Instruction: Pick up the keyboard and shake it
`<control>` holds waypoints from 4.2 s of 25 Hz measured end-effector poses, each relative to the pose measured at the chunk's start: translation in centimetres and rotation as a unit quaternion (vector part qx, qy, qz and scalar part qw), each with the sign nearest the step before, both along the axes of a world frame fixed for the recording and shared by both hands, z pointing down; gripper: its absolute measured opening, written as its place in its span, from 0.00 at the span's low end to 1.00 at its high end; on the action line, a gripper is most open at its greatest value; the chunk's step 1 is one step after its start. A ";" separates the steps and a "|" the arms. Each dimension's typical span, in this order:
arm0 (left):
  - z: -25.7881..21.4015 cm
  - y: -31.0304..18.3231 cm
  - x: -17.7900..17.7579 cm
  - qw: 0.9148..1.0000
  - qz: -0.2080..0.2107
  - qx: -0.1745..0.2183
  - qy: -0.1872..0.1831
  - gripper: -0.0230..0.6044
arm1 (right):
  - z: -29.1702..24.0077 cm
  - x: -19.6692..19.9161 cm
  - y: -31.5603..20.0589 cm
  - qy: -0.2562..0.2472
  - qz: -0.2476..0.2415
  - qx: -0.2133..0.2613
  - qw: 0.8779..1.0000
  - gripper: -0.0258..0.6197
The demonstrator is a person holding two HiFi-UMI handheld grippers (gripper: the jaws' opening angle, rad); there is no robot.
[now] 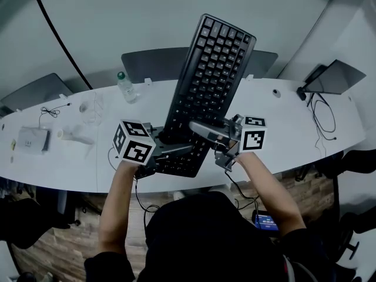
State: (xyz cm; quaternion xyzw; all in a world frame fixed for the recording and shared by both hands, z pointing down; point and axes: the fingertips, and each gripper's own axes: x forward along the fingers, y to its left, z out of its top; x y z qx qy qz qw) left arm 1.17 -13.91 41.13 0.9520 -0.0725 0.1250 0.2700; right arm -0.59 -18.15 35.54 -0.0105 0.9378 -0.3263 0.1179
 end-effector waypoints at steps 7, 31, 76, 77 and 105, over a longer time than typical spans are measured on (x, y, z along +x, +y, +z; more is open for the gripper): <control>0.3 -0.1 -0.7 0.999 -0.012 0.027 -0.032 0.20 | 0.5 0.0 0.1 0.022 0.009 0.010 1.000 0.22; 0.2 -2.4 -3.5 0.983 -0.112 0.100 -0.105 0.20 | 4.7 5.3 0.3 0.154 0.060 0.087 0.982 0.31; 3.3 -8.7 -13.6 0.798 -0.183 0.301 -0.489 0.19 | -3.7 -3.1 -1.4 0.499 0.094 0.651 0.564 0.36; 3.4 -8.8 -13.6 0.794 -0.180 0.305 -0.494 0.19 | -3.5 -3.2 -1.5 0.503 0.089 0.656 0.555 0.37; 2.3 -8.7 -13.4 0.677 -0.144 0.419 -0.587 0.19 | 2.9 -4.0 -4.4 0.616 0.035 0.668 0.415 0.39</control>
